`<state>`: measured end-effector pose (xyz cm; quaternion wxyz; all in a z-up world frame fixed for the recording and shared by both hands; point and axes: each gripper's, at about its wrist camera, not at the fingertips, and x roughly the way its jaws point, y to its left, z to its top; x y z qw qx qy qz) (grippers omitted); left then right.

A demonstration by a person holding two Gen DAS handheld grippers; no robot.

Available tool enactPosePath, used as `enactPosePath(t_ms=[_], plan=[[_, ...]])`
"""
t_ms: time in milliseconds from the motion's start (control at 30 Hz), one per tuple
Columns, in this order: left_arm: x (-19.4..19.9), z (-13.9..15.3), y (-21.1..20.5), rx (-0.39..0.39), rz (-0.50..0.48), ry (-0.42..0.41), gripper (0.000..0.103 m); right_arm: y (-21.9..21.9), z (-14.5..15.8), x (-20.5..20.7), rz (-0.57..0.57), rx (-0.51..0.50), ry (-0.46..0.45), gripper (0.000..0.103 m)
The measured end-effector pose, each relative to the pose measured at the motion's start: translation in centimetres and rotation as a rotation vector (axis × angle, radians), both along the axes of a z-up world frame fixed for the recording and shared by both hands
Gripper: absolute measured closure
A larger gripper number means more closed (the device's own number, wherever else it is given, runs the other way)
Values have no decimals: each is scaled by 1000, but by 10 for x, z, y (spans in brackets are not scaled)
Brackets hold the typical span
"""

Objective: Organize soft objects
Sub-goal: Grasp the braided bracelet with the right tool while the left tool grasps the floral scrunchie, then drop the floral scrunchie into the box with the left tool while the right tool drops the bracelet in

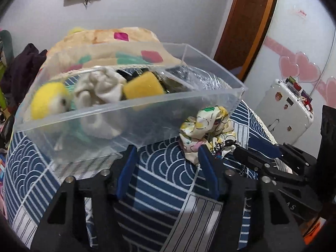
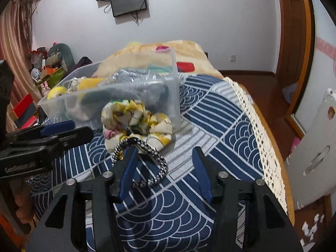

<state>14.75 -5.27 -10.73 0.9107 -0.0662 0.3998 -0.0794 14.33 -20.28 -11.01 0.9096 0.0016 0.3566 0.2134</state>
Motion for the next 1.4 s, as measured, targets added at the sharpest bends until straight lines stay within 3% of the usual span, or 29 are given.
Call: enactPosePath(t_ms=[133,267,433,567,967,1200,1400], plan=[[10,-5,-13,35,-11,11,53,3,-6,1,24,1,36,77],[19,-11,-21,33,-33,50,70,7,-6,-4,31,-6,22,92],[18,-13,-29,55,-60,34,91,7,-1,-9,19,-15,-21,94],[12,-12,-34,76,-72,5,98,5,5,-14,5,-17,-55,95],[-29,13,-6,60,-19,-110,101,-16,21,-16,-44,55,-108,95],[-65,49,20,49,17,-220,101,-12,36,-21,-42,70,-157,95],[-72,83,37,29,51,-292,101,0,60,-19,-31,79,-217,95]])
